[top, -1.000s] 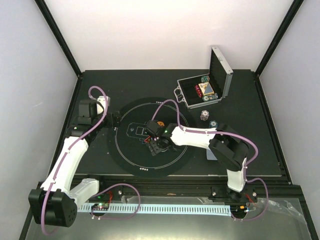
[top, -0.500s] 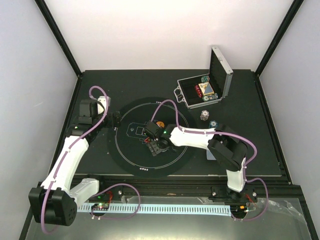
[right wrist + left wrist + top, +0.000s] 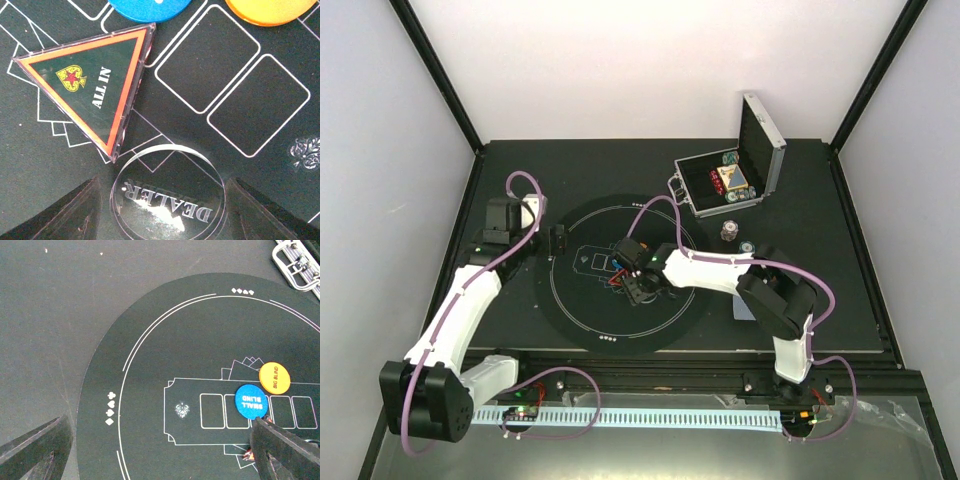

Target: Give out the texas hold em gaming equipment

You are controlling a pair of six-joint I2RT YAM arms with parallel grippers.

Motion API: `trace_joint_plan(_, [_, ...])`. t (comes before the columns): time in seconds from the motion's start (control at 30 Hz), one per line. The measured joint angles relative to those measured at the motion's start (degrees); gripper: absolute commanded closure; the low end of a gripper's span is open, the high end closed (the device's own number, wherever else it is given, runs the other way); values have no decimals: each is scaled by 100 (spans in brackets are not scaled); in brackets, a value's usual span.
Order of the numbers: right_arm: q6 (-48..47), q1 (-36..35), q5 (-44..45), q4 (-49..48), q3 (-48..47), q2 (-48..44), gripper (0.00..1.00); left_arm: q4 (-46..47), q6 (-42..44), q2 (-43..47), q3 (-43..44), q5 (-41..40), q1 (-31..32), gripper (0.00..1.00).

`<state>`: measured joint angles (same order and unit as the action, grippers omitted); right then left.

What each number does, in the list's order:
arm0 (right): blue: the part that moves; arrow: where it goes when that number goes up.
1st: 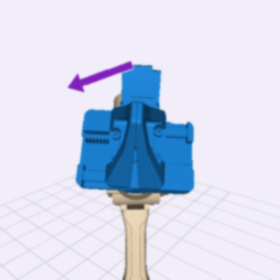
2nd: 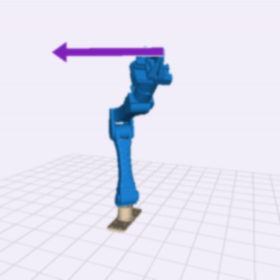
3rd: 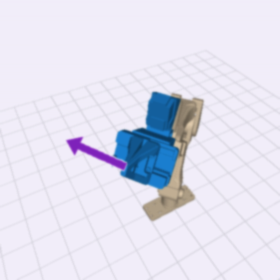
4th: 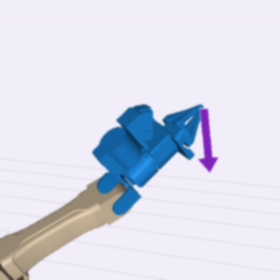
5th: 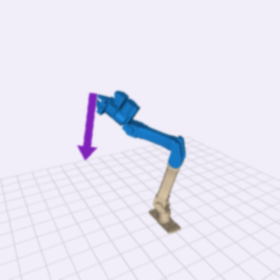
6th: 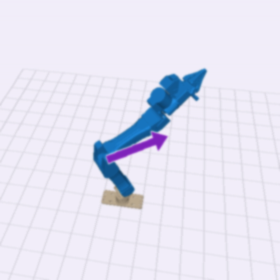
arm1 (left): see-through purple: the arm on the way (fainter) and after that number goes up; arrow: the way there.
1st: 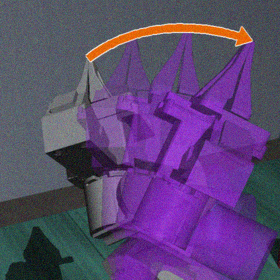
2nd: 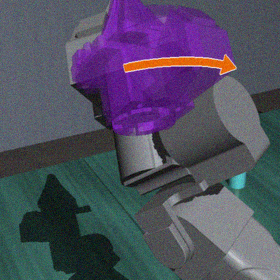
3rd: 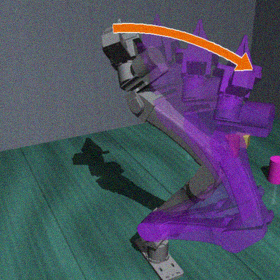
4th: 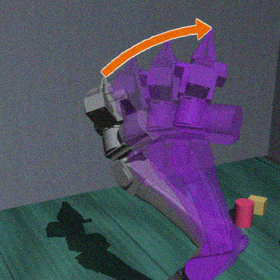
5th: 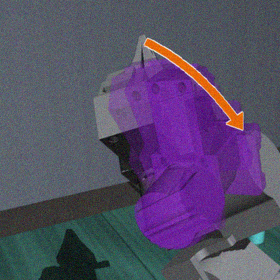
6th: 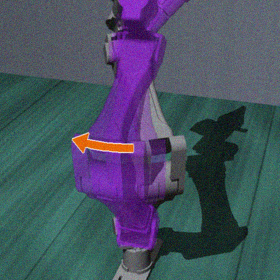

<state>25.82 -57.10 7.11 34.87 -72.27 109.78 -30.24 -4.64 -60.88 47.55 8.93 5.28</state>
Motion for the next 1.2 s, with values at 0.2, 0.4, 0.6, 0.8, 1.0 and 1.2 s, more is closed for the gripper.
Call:
trace_joint_plan(0.2, [-17, 2, -35, -66, 85, 0, 28, -15, 0, -2, 0, 13, 24, 1])
trace_joint_plan(0.4, [-15, -2, -111, -197, 319, -55, 30, -24, 0, -146, 0, 28, 48, 1])
trace_joint_plan(0.6, [-28, -4, -120, -280, 396, -98, 35, -96, 0, -258, 17, 37, 63, 1])
trace_joint_plan(0.8, [-190, -254, -133, -278, 393, -107, 35, -125, 0, -258, 42, 37, 83, 1])
trace_joint_plan(1.0, [-289, -879, -433, -247, 162, 13, 35, -142, -2, -258, 76, 39, 85, 1])
trace_joint_plan(1.2, [-297, -1305, -643, -236, -472, 466, 35, -146, 0, -256, 83, 37, 87, 1])
